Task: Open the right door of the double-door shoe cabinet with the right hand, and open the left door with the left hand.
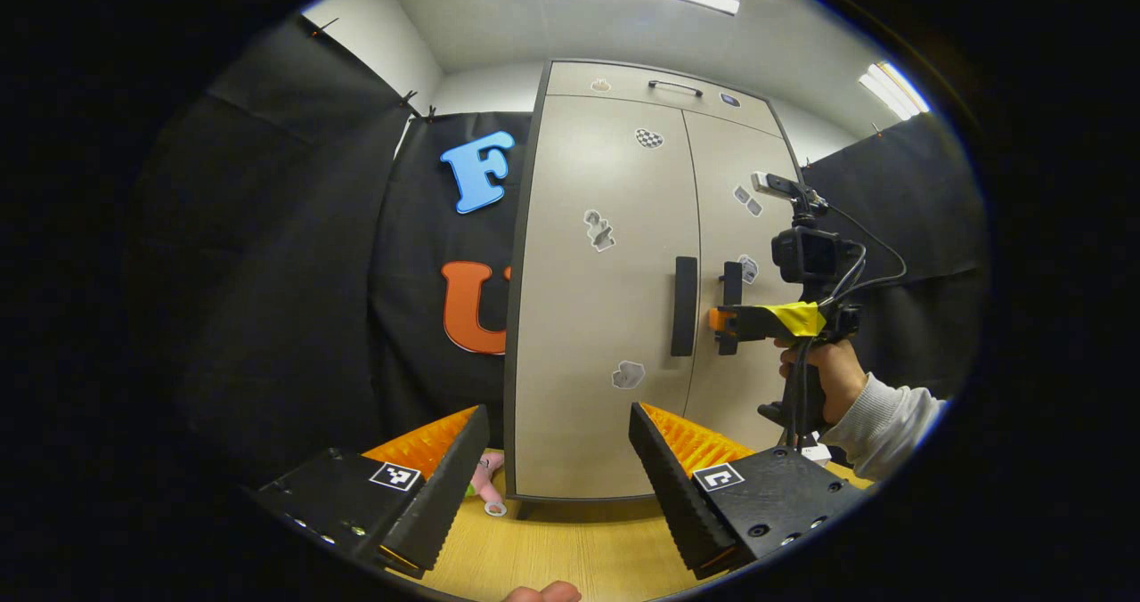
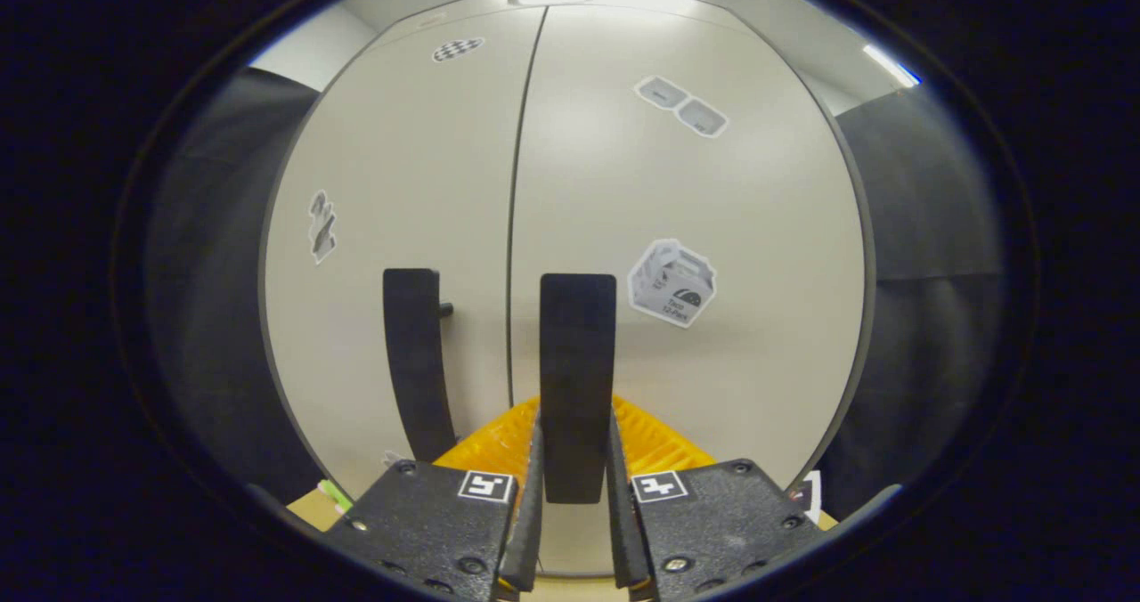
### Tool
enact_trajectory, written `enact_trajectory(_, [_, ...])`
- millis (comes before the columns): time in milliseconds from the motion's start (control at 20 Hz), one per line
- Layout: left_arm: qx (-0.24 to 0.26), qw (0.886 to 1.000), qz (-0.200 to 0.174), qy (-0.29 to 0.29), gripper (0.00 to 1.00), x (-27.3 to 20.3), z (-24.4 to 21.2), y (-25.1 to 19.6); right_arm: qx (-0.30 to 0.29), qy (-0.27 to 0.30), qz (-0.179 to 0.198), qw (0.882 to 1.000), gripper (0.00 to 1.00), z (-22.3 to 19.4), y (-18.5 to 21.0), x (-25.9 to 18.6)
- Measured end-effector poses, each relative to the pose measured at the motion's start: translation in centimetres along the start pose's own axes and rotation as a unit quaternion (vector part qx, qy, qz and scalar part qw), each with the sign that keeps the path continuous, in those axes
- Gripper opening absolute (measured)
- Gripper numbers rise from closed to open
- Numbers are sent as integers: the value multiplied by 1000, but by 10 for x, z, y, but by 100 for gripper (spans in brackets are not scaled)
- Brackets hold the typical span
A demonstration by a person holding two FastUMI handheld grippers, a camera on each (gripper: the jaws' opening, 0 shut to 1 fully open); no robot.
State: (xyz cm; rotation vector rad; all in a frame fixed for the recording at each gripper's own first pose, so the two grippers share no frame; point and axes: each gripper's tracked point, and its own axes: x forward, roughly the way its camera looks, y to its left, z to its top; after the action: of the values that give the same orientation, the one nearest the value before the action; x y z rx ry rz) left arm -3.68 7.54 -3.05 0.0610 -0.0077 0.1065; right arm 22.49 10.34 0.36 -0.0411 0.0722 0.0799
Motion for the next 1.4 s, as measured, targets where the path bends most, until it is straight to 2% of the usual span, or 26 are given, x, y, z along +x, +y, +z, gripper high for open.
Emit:
enact_trajectory(50, [-1,1000,2,-1,95,-1,1,2,4,-3,3,1000,33,1,-1,-1])
enact_trajectory(200, [-5,1000,3,-2,95,0,1,4,12,-1,11,1000,15,1,-1,-1])
enact_trajectory(250, [-5,1000,3,-3,95,-1,1,5,13,-2,11,1000,14,1,0,-1])
enact_trajectory(350, [-3,1000,0,-6,95,-1,3,4,8,0,12,1000,13,1,0,-2])
enact_trajectory(550, [0,1000,-5,-10,95,-4,6,-1,10,3,39,999,13,0,0,-14])
enact_trajectory(900, [4,1000,-14,-9,95,-10,5,-19,5,17,95,995,13,-5,-18,-80])
enact_trajectory(1400, [11,1000,-22,-16,95,-26,7,-57,4,21,110,994,13,-11,-81,-160])
